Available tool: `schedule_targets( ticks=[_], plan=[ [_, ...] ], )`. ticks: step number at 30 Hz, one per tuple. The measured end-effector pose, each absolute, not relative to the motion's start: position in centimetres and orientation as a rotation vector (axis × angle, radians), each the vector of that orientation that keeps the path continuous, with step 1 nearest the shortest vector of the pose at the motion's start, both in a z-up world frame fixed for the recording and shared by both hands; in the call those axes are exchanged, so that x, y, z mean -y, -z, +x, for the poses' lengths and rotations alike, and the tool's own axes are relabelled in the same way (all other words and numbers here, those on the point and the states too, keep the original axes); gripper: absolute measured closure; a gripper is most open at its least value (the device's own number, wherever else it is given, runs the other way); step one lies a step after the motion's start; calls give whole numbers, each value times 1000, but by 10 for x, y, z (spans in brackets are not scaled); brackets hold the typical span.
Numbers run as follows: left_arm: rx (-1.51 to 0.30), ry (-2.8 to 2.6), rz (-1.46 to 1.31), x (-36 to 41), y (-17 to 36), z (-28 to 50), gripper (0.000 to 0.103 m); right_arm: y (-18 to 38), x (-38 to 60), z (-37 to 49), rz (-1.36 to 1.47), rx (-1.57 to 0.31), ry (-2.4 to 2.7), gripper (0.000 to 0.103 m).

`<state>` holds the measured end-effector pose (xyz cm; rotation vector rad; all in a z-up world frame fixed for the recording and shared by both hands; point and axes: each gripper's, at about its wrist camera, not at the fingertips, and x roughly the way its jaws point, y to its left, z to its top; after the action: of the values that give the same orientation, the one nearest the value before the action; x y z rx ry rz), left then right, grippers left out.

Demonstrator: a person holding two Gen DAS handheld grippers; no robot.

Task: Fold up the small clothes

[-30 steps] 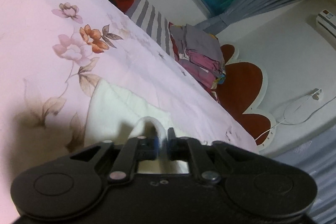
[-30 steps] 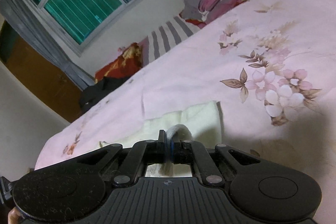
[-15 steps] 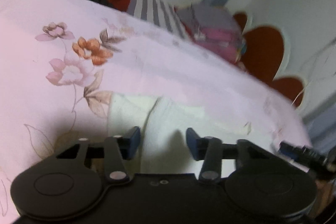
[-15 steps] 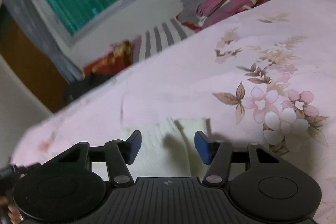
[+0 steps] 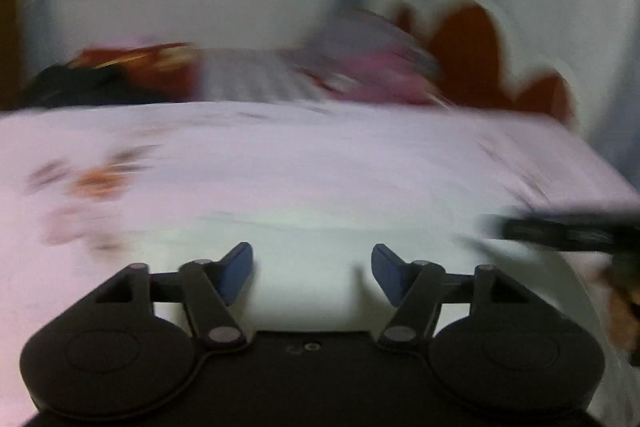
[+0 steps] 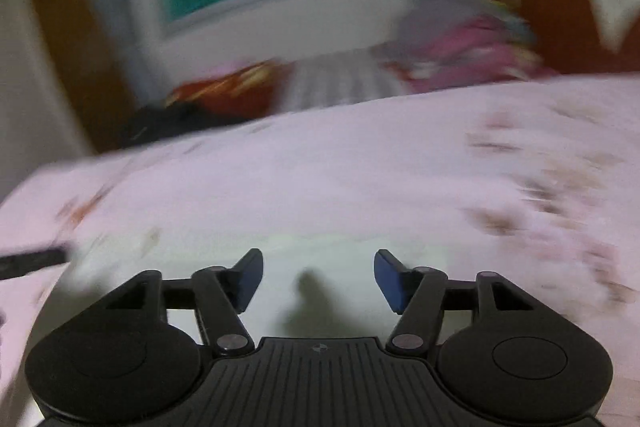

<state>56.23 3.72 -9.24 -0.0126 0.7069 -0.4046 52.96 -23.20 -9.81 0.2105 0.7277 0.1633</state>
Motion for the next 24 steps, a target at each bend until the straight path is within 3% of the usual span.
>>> schedule_targets(
  ticks=[3, 6, 13, 17, 19, 24],
  plan=[
    [-715, 460, 60, -7, 104, 555, 42, 108, 187, 531, 160, -764, -319, 43],
    [-756, 395, 28, -18, 120, 573, 37, 125, 174, 535, 106, -795, -341, 50],
    [-751, 238, -36, -88, 126, 593, 37, 137, 256, 548, 90, -792, 20, 50],
    [-714, 232, 1, -69, 103, 574, 36, 121, 256, 542, 102, -784, 20, 50],
    [-675, 292, -29, -57, 98, 552, 28, 109, 244, 527, 133, -741, -52, 49],
    [-722, 357, 125, -13, 124, 526, 30, 119, 184, 497, 50, -784, -294, 49]
  ],
)
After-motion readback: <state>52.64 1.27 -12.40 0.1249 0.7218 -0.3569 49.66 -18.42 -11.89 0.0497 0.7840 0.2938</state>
